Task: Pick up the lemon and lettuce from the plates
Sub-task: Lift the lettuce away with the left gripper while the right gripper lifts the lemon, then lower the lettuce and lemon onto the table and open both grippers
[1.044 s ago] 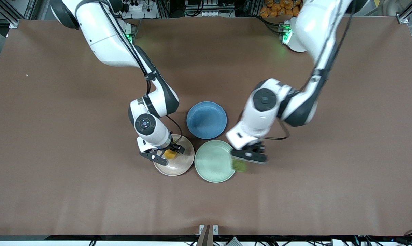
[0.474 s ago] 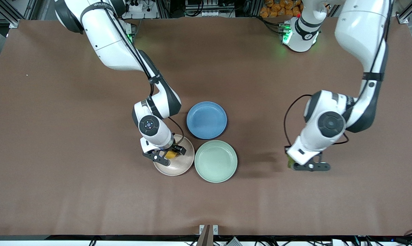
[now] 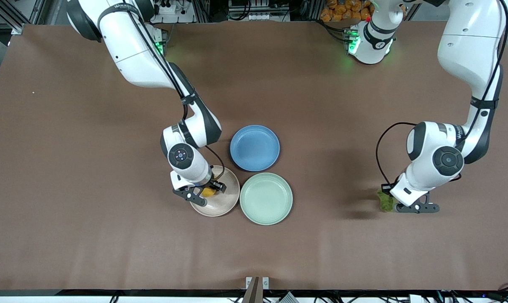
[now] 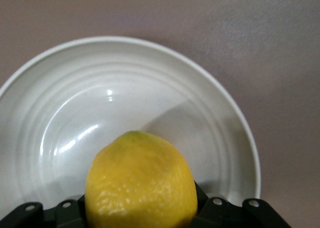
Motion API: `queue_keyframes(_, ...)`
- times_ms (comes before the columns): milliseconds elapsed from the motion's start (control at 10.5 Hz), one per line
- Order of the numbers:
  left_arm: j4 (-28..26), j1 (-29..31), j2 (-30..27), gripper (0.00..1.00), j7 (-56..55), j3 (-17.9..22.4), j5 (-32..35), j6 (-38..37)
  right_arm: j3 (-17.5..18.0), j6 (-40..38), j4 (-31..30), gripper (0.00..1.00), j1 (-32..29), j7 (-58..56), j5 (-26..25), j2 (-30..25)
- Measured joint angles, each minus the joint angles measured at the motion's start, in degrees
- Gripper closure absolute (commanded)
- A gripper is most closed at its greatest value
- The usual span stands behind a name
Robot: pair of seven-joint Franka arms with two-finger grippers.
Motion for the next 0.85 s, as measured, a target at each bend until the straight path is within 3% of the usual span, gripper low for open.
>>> queue_keyframes(95,0.0,0.0,0.1,0.78,0.0,-0.2,0.0,0.0,-0.3,-1.9,0.5,0.78,-0.6,-0.3,0.0,-0.2)
queue_keyframes(190,-0.1,-0.1,0.3,0.01,0.0,-0.4,-0.1,0.0,-0.4,-4.2,1.1,0.78,-1.5,-1.9,0.0,-0.9)
queue_keyframes(664,1.4,-0.1,0.6,0.0,0.0,-0.5,-0.4,1.0,-0.5,-16.2,1.5,0.76,-11.1,-22.4,0.0,-6.9)
queue_keyframes(854,2.9,0.1,-1.7,0.0,0.0,-0.4,-0.5,0.6,-0.7,-17.4,1.3,0.76,-15.0,-31.2,-0.1,-7.2)
